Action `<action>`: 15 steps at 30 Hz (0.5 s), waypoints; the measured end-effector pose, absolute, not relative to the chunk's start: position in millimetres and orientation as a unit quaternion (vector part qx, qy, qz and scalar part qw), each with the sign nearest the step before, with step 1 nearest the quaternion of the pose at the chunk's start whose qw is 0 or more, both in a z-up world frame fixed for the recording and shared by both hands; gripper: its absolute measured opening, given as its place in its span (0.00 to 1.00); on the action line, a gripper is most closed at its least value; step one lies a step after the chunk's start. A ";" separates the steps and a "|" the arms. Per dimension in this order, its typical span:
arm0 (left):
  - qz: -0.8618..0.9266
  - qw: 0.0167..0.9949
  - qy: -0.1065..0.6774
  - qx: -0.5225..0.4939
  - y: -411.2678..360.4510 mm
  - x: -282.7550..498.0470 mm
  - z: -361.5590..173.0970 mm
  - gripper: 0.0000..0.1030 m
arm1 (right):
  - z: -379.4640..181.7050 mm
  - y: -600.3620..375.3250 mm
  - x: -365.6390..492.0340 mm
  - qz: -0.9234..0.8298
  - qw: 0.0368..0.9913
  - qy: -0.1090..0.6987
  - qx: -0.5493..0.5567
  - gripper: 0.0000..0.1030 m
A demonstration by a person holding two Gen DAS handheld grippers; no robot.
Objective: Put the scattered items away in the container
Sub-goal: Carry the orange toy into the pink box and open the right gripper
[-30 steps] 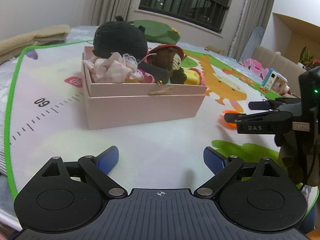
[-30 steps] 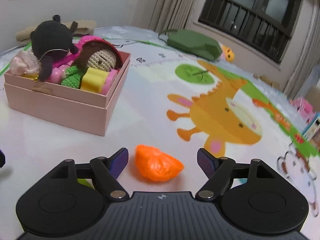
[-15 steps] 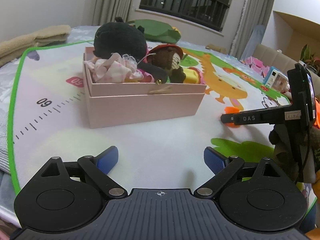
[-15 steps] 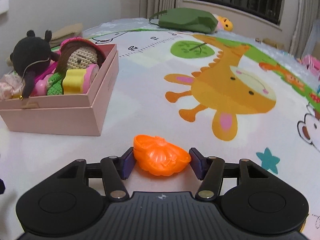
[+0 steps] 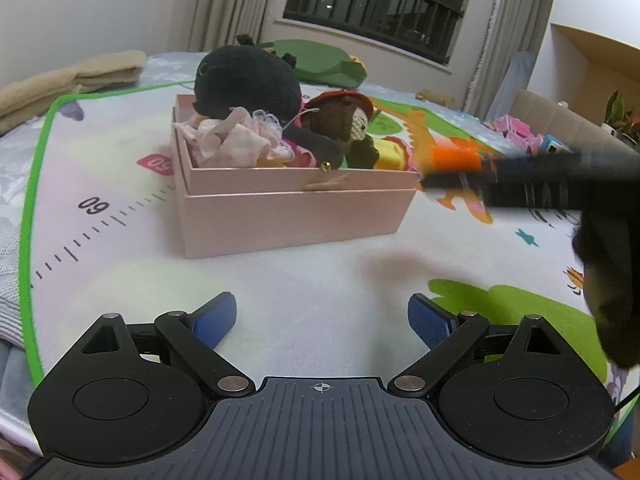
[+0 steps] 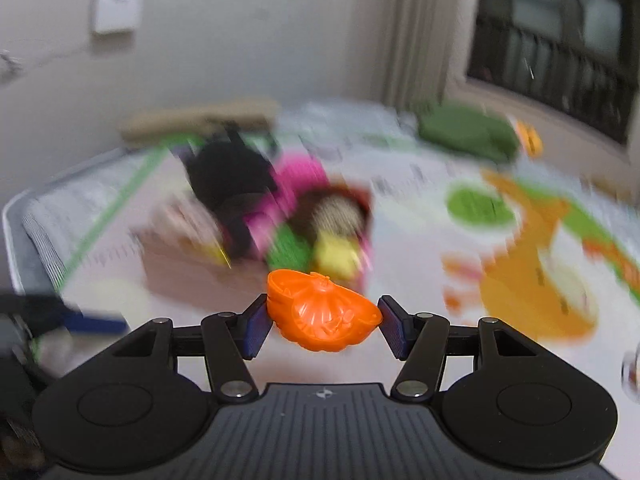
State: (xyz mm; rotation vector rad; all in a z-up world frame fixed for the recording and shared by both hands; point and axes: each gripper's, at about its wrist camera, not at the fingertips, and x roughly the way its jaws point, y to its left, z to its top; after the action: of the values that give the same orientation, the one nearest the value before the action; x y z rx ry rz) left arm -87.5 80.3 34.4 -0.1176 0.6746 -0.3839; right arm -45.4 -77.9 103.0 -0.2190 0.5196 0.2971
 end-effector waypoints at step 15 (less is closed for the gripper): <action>-0.152 0.930 0.324 -0.079 94.4 -82.4 29.8 0.97 | 90.4 -47.2 4.1 0.139 0.951 0.235 -0.143 0.79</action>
State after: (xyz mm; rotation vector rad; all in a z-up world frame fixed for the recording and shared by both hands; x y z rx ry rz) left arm -82.4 94.4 29.8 -0.1614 0.6643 -0.3110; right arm 4.1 -47.2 90.4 -0.2902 0.4787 0.2834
